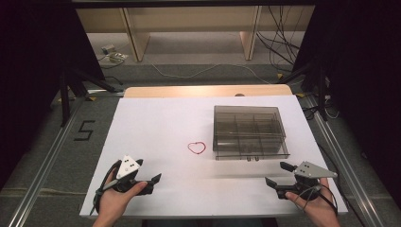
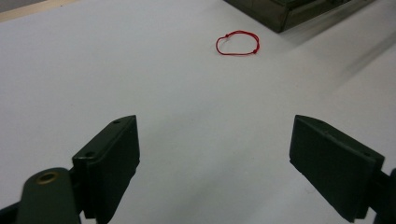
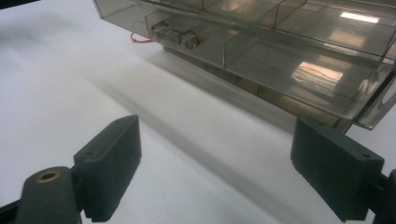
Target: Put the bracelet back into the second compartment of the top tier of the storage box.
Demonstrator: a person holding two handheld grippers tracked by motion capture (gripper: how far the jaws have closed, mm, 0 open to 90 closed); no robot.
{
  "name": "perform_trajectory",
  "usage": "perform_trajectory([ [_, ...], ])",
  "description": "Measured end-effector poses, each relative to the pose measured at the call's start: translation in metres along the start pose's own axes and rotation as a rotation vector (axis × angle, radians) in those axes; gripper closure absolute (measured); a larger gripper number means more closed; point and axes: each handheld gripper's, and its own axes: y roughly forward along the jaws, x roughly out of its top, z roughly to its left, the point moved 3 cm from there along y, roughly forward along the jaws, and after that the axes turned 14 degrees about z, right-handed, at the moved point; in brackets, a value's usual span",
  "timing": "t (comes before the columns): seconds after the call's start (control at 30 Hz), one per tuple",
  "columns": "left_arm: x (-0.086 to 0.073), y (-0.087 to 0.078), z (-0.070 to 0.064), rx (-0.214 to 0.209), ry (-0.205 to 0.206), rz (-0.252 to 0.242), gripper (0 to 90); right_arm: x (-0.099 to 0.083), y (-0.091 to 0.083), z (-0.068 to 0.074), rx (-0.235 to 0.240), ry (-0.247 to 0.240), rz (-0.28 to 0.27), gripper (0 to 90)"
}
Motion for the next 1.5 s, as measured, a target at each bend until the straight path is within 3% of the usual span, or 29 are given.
perform_trajectory([
  [0.3, 0.000, 0.004, 0.000, 0.001, -0.012, -0.003, 18.4, 0.001, 0.002, 0.004, 0.006, -0.005, 0.009, 17.1],
  [0.6, 0.016, 0.013, -0.015, -0.039, 0.053, -0.011, 24.5, 0.001, 0.005, 0.006, 0.013, -0.005, 0.017, 17.1],
  [0.83, 0.029, 0.024, -0.023, -0.057, 0.077, -0.019, 25.7, 0.001, 0.006, 0.007, 0.018, -0.009, 0.022, 17.1],
  [1.5, 0.071, 0.079, -0.046, -0.061, 0.164, 0.024, 33.7, 0.001, 0.009, 0.011, 0.028, -0.018, 0.024, 17.2],
])
